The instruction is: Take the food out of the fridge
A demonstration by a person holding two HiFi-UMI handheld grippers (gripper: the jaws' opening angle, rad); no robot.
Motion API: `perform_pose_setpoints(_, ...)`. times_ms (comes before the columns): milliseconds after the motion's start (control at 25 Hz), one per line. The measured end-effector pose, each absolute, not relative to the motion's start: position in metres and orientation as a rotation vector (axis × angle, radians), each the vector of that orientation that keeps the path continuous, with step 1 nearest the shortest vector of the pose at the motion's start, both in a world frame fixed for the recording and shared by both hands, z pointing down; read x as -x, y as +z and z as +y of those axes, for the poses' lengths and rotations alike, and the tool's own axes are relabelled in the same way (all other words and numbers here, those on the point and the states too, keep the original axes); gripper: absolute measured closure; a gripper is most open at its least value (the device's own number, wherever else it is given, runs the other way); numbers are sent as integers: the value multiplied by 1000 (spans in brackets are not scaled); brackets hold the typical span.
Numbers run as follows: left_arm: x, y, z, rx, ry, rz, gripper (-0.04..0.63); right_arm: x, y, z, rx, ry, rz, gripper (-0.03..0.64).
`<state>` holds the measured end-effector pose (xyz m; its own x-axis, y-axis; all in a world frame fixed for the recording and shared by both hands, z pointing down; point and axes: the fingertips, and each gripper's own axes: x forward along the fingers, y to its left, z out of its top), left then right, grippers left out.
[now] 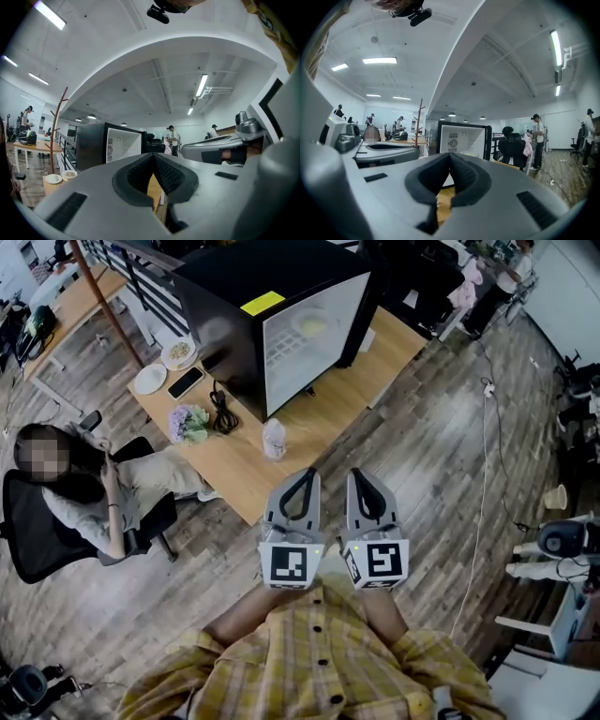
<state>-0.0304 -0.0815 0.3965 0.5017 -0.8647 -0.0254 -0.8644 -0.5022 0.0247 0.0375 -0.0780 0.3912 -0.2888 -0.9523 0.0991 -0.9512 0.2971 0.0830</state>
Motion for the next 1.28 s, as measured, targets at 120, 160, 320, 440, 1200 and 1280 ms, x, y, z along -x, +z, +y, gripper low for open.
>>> perform_pose_setpoints(120,32,396,-97,-2720,-67,-1569,588,-34,392,-92,-1777,-13,-2425,609)
perform_pose_setpoints(160,31,396,-102,-2715,-73,-1571,588,-34,393,-97,-1773,-8,-2425,609)
perform_pose_setpoints(320,27,399,-121,-2705,-65,-1588,588,-37,396,-118,-1751,-11,-2440,609)
perform_pose_setpoints(440,22,397,-140,-2717,-48,-1609,588,-43,394,-136,-1750,-32,-2462,609)
perform_pose_setpoints(1200,-19,393,-264,-2628,29,-1778,588,-84,390,-277,-1601,27,-2597,609)
perform_pose_setpoints(1280,-21,393,-275,-2608,28,-1800,588,-86,392,-288,-1576,43,-2614,609)
